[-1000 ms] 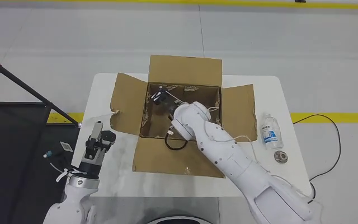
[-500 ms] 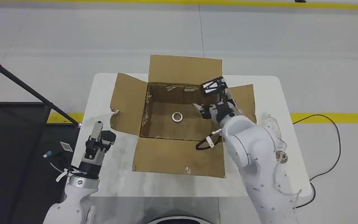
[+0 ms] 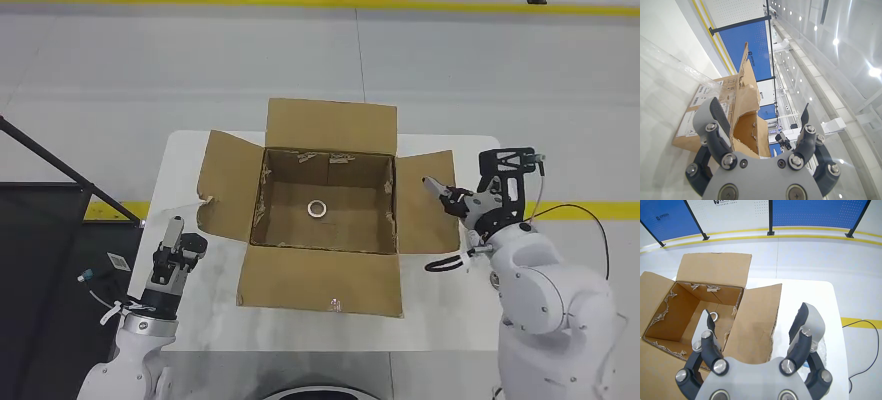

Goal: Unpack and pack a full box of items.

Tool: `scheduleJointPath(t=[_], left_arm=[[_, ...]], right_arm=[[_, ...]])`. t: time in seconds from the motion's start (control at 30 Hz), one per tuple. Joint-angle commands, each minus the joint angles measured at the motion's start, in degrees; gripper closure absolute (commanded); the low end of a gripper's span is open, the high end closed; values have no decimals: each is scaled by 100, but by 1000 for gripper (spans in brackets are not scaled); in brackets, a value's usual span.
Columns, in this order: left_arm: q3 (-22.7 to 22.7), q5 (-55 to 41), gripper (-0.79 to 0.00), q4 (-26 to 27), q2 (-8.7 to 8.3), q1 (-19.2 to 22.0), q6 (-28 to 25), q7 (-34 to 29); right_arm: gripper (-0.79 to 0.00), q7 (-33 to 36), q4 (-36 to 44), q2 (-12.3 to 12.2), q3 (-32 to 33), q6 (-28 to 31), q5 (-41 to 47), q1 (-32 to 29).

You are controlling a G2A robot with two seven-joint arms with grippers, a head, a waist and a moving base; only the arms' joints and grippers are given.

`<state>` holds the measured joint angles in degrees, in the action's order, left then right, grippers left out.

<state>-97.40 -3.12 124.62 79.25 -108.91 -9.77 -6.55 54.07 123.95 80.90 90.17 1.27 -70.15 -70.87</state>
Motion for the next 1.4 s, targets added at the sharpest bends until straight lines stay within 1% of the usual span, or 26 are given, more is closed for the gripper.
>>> scheduleJointPath(t=[0.0, 0.23, 0.3, 0.43, 0.6, 0.73, 0.87, 1.03, 1.27, 1.3, 1.33, 1.37], left_arm=[[0, 0, -785, 0, 0, 0, 0, 0], [0, 0, -785, 0, 0, 0, 0, 0], [0, 0, -785, 0, 0, 0, 0, 0], [0, 0, -785, 0, 0, 0, 0, 0], [0, 0, -785, 0, 0, 0, 0, 0], [0, 0, -785, 0, 0, 0, 0, 0], [0, 0, -785, 0, 0, 0, 0, 0], [0, 0, -785, 0, 0, 0, 0, 0], [0, 0, -785, 0, 0, 0, 0, 0], [0, 0, -785, 0, 0, 0, 0, 0], [0, 0, -785, 0, 0, 0, 0, 0], [0, 0, -785, 0, 0, 0, 0, 0]], right_arm=[[-785, 0, 0, 0, 1, -1, 1, 0], [-785, 0, 0, 0, 1, -1, 1, 0], [-785, -156, -24, -10, 47, 36, 4, -111], [-785, -287, 241, -53, 588, 2, 168, -522], [-785, -276, 639, -113, 1419, 155, 296, -1284], [-785, 61, 651, -156, 1864, 215, 145, -1760], [-785, 489, 418, -203, 2063, 290, -21, -1901], [-785, 1050, 50, -277, 2117, 612, -218, -1906], [-785, 1611, -424, -362, 2175, 619, -475, -1701], [-779, 1689, -489, -372, 2157, 629, -482, -1673], [-711, 1739, -540, -383, 2141, 639, -518, -1639], [-662, 1773, -596, -390, 2116, 628, -512, -1606]])
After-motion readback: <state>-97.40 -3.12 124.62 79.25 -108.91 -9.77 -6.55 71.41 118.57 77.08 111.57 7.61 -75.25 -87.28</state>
